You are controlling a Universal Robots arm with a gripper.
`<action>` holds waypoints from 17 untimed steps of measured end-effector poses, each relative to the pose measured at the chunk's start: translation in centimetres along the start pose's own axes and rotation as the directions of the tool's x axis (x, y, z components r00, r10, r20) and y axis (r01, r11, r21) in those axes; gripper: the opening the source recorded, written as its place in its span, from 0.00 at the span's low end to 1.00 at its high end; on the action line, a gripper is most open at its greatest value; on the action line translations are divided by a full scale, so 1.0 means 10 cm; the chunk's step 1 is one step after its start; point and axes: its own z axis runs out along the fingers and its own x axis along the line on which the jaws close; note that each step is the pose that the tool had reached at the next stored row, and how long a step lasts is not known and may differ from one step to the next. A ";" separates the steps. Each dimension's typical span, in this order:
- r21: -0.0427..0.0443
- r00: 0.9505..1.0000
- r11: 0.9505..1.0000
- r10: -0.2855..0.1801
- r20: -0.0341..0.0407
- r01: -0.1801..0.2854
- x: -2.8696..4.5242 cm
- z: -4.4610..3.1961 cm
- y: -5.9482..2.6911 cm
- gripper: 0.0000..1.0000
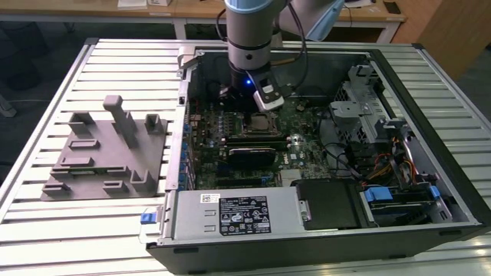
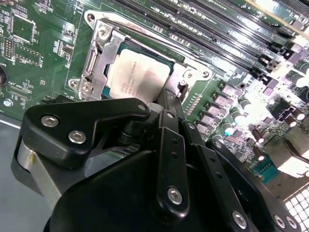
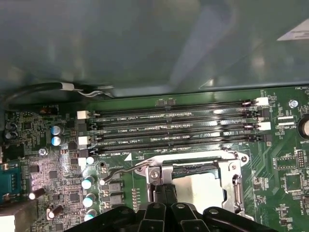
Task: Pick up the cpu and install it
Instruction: 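Close the cpu cover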
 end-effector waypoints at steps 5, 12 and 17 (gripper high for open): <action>0.000 1.000 1.000 0.000 0.000 0.000 -0.040 0.001 -0.005 0.11; 0.000 1.000 1.000 0.000 0.000 0.000 -0.085 0.004 -0.001 0.11; 0.000 1.000 1.000 0.000 -0.001 0.000 -0.144 0.007 0.004 0.11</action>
